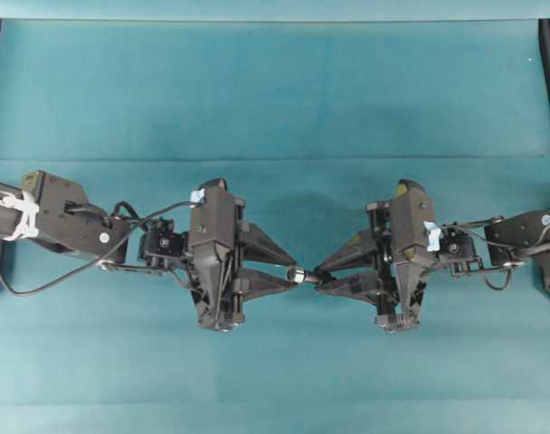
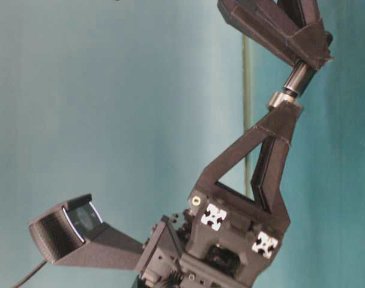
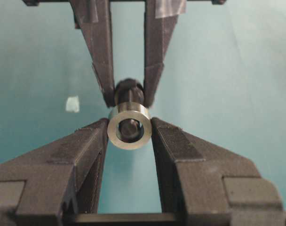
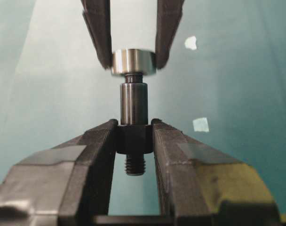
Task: Insert the washer onto the shaft with both hands.
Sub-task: 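Push the washer with the left gripper onto the shaft's threaded end, then open the left gripper to release the washer on the shaft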
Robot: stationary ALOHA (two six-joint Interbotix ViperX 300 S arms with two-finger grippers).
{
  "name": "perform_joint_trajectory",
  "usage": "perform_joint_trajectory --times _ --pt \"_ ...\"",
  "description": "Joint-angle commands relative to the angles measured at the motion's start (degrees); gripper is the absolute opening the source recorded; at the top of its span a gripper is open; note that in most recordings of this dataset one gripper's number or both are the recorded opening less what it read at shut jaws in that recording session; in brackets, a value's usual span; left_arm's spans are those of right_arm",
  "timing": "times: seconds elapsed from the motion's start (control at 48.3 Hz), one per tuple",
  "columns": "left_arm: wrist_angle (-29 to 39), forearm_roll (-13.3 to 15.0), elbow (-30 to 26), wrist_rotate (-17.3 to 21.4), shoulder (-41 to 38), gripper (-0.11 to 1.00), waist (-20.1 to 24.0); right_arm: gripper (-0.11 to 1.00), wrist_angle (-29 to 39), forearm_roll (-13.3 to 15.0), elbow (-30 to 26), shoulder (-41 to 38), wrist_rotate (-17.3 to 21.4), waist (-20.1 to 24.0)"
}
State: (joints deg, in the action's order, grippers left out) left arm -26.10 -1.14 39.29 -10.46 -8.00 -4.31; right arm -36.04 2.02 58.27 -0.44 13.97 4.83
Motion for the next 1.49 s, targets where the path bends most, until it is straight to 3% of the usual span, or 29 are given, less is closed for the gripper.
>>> perform_joint_trajectory --times 0.0,0.31,1.428,1.47 --pt "0.09 -0.09 -1.49 0.09 -0.18 0.37 0.00 0.00 -0.70 -0.09 -1.23 0.26 0.44 0.18" --pt "3.60 -0.09 -4.04 0.79 -1.85 0.37 0.09 0.00 -0.70 -0.09 -1.85 0.00 0.44 0.35" --pt "6.68 -0.09 -5.80 -0.26 -2.11 0.37 0.35 0.00 -0.18 -0.09 -1.67 0.00 0.44 0.35" --pt "6.77 -0.09 -5.71 -0.18 -2.02 0.42 0.35 0.00 -0.09 -0.09 -1.67 0.00 0.44 0.35"
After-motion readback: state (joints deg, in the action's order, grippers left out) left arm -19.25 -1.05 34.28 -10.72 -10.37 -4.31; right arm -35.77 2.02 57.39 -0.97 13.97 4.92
